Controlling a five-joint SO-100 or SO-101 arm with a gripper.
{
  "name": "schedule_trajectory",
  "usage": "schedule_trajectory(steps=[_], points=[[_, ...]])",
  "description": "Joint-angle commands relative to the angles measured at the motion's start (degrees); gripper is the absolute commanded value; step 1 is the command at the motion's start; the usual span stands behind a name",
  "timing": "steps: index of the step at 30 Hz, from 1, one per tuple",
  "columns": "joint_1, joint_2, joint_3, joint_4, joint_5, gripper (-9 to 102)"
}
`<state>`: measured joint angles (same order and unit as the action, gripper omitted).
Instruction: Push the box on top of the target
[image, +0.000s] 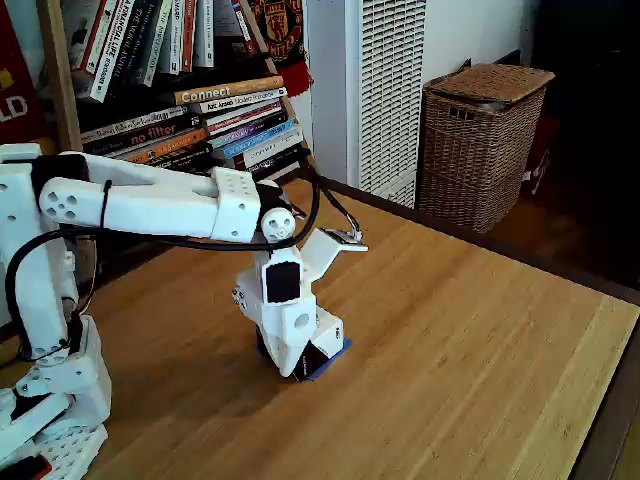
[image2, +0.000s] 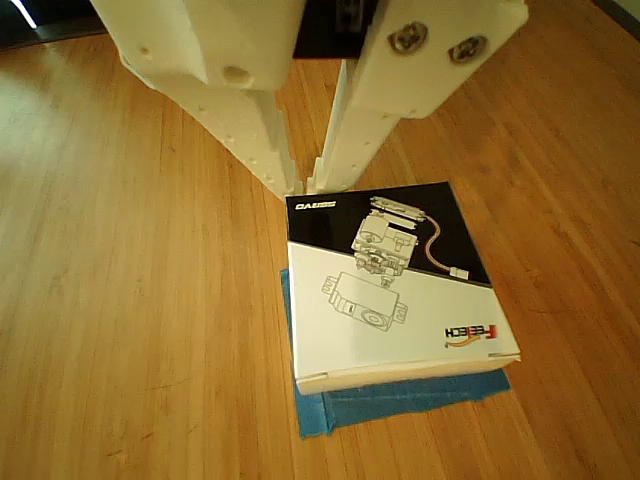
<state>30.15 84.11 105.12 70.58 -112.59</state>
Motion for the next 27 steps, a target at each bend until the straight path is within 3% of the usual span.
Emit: schedule_trajectory(steps=[1,27], points=[[-0.79,0.35,-2.20,0.35,0.62,0],[-1.76,2.20,-0.62,1.23,1.05,0]])
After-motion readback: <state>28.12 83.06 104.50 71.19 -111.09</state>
